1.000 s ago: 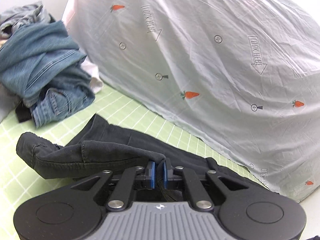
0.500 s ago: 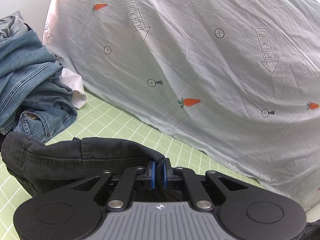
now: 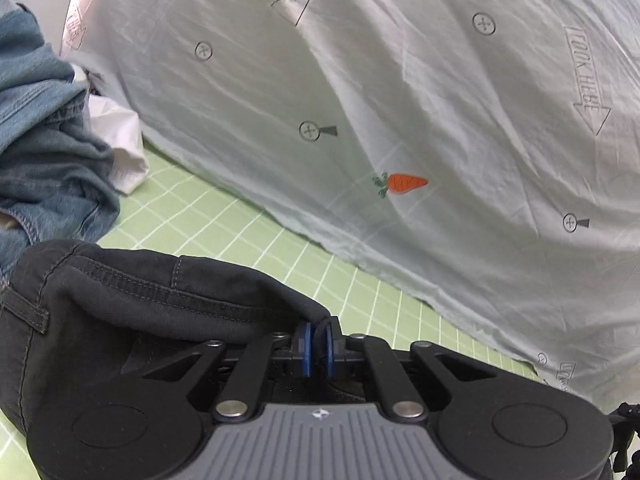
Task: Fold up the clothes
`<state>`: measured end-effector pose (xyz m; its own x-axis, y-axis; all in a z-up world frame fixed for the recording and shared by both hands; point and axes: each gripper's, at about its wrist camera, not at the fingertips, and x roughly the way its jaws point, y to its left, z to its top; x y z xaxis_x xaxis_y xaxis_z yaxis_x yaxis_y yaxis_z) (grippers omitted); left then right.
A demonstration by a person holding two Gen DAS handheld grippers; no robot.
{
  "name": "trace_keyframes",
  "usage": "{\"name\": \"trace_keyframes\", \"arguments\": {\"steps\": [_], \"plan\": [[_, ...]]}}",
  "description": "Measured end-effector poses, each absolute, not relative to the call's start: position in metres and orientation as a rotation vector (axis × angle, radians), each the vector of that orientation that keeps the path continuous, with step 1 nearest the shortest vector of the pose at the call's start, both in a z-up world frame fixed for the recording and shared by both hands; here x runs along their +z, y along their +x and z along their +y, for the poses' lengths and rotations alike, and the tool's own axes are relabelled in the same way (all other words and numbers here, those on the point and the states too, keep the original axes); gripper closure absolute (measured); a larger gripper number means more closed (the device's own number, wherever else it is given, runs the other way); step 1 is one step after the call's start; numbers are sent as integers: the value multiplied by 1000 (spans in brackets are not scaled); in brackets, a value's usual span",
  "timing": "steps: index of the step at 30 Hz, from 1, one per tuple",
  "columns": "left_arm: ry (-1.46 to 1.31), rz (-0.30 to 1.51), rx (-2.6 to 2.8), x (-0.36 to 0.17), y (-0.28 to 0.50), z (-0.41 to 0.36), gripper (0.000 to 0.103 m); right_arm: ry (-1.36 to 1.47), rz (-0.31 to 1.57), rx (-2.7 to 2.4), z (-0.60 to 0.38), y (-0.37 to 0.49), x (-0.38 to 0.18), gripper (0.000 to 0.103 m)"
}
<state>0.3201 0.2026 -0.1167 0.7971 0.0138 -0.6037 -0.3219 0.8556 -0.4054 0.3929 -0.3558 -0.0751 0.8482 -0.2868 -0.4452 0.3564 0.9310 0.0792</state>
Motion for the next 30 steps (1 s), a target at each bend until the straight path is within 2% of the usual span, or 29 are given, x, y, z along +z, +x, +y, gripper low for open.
{"name": "trace_keyframes", "arguments": {"steps": [3, 5, 6, 7, 9, 10, 11, 12, 13, 16, 19, 22, 24, 30], "plan": [[-544, 602, 204, -121, 337, 211, 94, 86, 403, -330, -350, 425, -74, 100], [-547, 700, 273, -148, 358, 216, 89, 44, 470, -255, -349, 449, -92, 97], [-536, 770, 311, -163, 369, 218, 87, 11, 536, -234, -347, 461, -104, 80], [-544, 815, 334, -172, 374, 218, 84, -33, 602, -241, -341, 468, -114, 70], [-567, 800, 338, -170, 369, 214, 83, -105, 635, -241, -329, 461, -125, 61], [-562, 780, 309, -165, 365, 209, 76, -125, 618, -230, -326, 449, -126, 57], [-548, 786, 282, -163, 363, 204, 61, -131, 609, -235, -326, 437, -128, 43], [-520, 806, 256, -164, 361, 198, 55, -132, 603, -244, -326, 425, -131, 31], [-491, 826, 231, -165, 359, 191, 49, -103, 615, -270, -333, 414, -135, 30], [-379, 919, 188, -181, 359, 173, 49, -15, 649, -348, -356, 379, -147, 31], [-351, 922, 207, -190, 356, 165, 47, 118, 675, -440, -391, 350, -163, 34], [-314, 951, 206, -191, 362, 162, 44, 240, 687, -501, -429, 334, -179, 47], [-292, 965, 205, -191, 367, 161, 42, 290, 668, -505, -450, 334, -183, 50], [-261, 972, 207, -192, 369, 157, 41, 435, 631, -543, -497, 376, -190, 51]]}}
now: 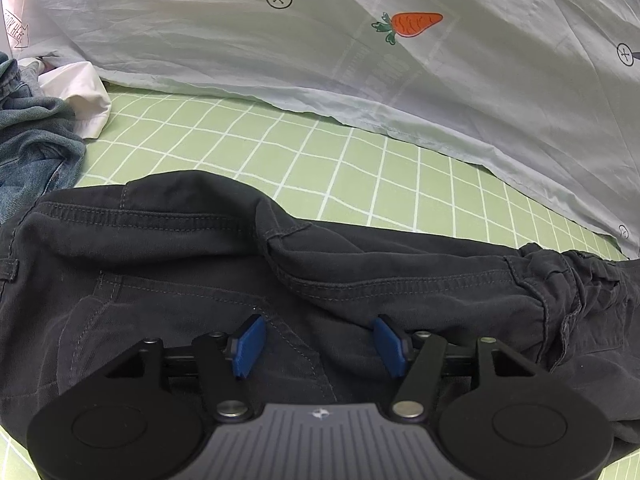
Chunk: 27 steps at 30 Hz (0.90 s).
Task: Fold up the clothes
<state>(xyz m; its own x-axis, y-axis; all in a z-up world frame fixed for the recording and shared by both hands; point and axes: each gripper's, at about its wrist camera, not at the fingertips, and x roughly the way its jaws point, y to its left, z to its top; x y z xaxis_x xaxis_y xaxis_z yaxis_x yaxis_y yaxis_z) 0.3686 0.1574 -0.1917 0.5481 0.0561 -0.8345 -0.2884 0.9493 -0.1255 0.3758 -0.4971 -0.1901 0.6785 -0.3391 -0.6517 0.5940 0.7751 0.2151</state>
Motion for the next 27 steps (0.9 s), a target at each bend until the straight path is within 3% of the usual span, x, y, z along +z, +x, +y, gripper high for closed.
{"name": "trace_keyframes", "arguments": {"steps": [2, 3, 4, 5, 6, 11, 14, 19, 20, 22, 23, 27], "plan": [[-245, 977, 203, -193, 370, 156, 40, 469, 634, -551, -507, 393, -193, 51], [-232, 982, 198, -193, 371, 155, 40, 476, 632, -550, -510, 399, -193, 59], [-223, 985, 195, -193, 371, 154, 40, 487, 641, -541, -512, 404, -192, 70], [-217, 988, 192, -194, 372, 154, 40, 476, 643, -522, -513, 407, -189, 96], [-219, 990, 190, -194, 372, 154, 40, 461, 638, -501, -513, 408, -184, 101], [-235, 1002, 174, -191, 373, 156, 39, 358, 366, -495, -500, 366, -121, 102], [-232, 999, 134, -193, 370, 150, 40, 309, 315, -569, -505, 340, -109, 102], [-107, 1022, 134, -195, 374, 130, 40, 340, 611, -687, -518, 341, -185, 97], [-106, 1023, 131, -195, 373, 131, 39, 387, 621, -707, -521, 334, -194, 93], [-111, 1025, 123, -195, 373, 133, 39, 464, 570, -763, -521, 316, -198, 72], [-117, 1025, 120, -196, 373, 134, 39, 487, 556, -793, -521, 310, -199, 53], [-104, 1033, 122, -197, 376, 131, 37, 563, 558, -769, -532, 308, -207, 51]]}}
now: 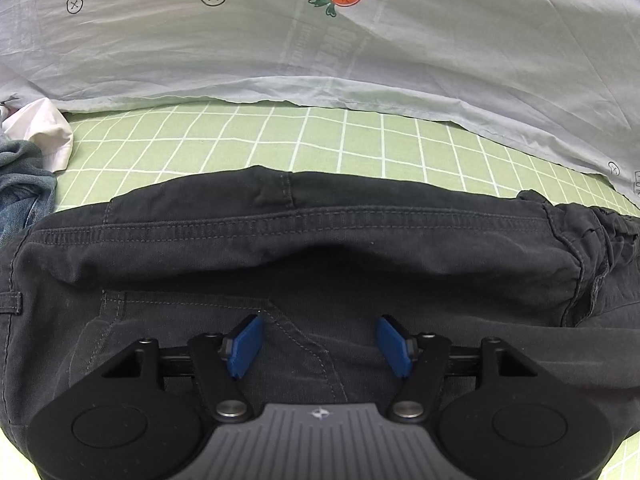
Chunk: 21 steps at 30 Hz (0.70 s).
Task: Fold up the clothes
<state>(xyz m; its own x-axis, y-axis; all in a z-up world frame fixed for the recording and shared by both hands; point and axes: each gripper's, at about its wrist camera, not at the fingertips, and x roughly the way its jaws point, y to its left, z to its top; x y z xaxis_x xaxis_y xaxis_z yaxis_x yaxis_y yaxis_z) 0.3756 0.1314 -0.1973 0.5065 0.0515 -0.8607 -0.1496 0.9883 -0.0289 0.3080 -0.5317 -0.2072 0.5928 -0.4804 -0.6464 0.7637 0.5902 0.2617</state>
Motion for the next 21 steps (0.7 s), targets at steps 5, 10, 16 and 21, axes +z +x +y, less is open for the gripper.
{"name": "trace_keyframes", "arguments": {"steps": [5, 10, 16, 21], "plan": [[-96, 1026, 115, -199, 374, 131, 36, 625, 544, -683, -535, 312, -213, 86], [-92, 1041, 96, -200, 367, 132, 35, 642, 500, -750, -526, 287, -194, 96], [-70, 1077, 74, -199, 350, 123, 35, 522, 569, -877, -518, 230, -183, 95], [-53, 1079, 116, -204, 352, 112, 28, 378, 629, -947, -521, 228, -179, 74]]}}
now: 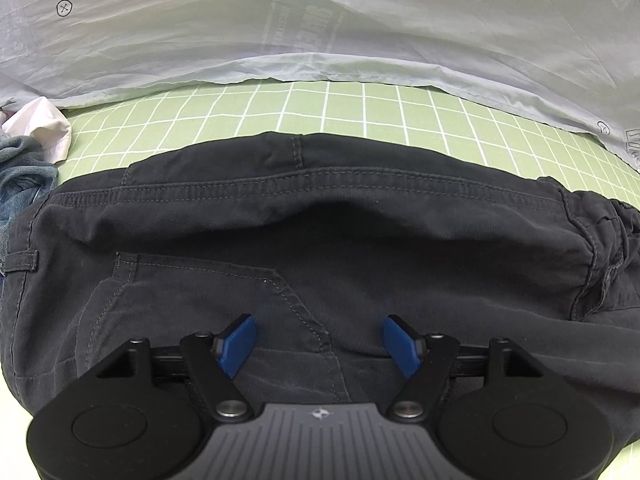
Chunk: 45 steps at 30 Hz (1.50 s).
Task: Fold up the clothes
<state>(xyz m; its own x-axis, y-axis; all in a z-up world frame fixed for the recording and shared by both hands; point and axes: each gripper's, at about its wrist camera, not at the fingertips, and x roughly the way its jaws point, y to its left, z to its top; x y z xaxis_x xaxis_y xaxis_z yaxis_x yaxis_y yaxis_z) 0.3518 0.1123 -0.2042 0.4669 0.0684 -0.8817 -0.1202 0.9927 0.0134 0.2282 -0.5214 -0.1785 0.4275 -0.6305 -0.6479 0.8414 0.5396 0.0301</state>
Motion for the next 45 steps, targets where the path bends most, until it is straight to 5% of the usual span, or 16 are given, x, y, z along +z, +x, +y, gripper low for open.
{"name": "trace_keyframes", "arguments": {"steps": [3, 16, 17, 19, 21, 29, 35, 39, 45], "plan": [[-42, 1092, 146, -206, 356, 106, 25, 188, 569, -950, -518, 249, -162, 53], [-52, 1120, 165, -207, 363, 103, 22, 92, 741, -311, -541, 409, -202, 39], [-53, 1121, 166, -207, 363, 103, 22, 128, 713, -307, -543, 405, -203, 44], [-59, 1112, 179, -208, 362, 101, 22, 147, 677, -317, -545, 400, -203, 80], [-58, 1105, 191, -209, 361, 99, 22, 119, 668, -297, -542, 397, -203, 93], [-58, 1031, 155, -176, 355, 80, 30, -6, 457, -488, -535, 361, -139, 98], [72, 1102, 139, -197, 363, 50, 29, 86, 603, -527, -566, 373, -168, 87], [49, 1090, 157, -203, 355, 47, 29, 117, 570, -607, -555, 333, -168, 56], [21, 1090, 175, -204, 354, 48, 28, 145, 591, -750, -535, 257, -185, 51]]}}
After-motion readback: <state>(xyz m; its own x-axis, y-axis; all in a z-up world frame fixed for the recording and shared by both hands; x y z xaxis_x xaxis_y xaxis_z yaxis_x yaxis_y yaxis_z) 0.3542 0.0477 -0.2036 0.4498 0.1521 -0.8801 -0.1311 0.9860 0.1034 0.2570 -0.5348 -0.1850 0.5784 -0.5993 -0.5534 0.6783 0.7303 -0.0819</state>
